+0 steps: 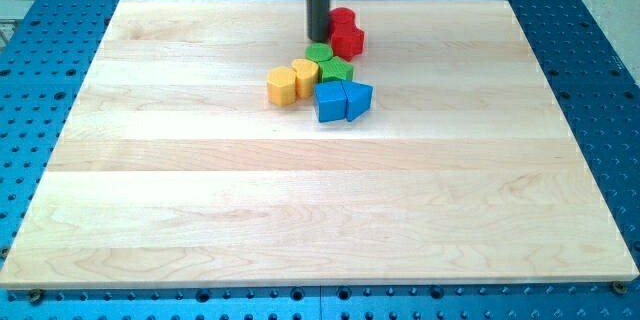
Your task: Move the red star parallel to the red circle
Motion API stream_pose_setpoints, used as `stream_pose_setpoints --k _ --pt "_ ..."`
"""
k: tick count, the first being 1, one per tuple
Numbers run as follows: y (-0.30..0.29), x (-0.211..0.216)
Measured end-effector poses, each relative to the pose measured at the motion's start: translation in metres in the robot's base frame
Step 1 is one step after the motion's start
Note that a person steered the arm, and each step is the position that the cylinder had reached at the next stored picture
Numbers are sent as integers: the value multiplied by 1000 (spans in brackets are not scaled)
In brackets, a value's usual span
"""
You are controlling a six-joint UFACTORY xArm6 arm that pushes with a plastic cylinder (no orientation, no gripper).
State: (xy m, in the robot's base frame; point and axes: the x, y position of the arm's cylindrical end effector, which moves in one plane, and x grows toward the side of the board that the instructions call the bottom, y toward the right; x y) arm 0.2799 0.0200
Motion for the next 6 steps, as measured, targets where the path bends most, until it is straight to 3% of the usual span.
stream_pose_setpoints --k 2,3,5,6 --pt "70 36" --pt "10 38" --pt "94 83" --pt "107 26"
